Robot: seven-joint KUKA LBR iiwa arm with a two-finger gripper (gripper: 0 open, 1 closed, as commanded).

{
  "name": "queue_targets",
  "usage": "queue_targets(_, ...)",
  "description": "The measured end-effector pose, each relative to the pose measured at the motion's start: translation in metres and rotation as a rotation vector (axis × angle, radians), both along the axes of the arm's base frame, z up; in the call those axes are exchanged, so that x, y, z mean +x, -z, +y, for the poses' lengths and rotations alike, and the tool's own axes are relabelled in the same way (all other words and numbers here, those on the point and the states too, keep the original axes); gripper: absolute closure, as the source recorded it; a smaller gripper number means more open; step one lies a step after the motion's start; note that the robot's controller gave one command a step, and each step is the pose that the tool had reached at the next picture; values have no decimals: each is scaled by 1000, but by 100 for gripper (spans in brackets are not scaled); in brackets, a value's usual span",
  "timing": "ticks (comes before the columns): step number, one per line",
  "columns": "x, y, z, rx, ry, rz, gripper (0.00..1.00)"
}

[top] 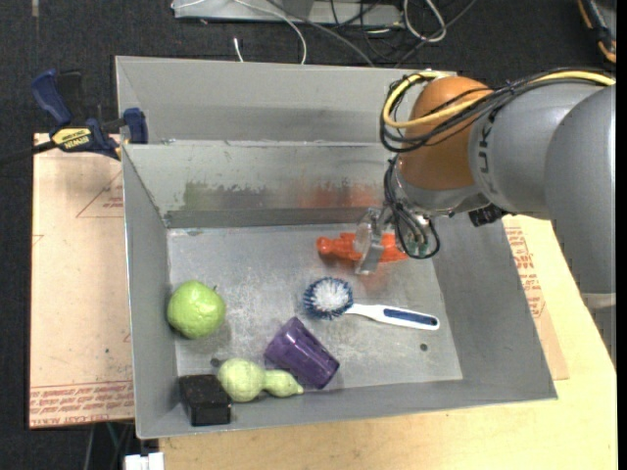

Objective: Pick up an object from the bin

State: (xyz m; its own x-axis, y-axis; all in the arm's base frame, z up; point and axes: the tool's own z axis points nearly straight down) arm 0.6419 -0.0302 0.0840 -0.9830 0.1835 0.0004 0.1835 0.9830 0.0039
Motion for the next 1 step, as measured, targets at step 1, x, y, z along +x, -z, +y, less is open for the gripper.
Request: queue_targets(1, 2, -19, 0, 0, -1, -8, 100)
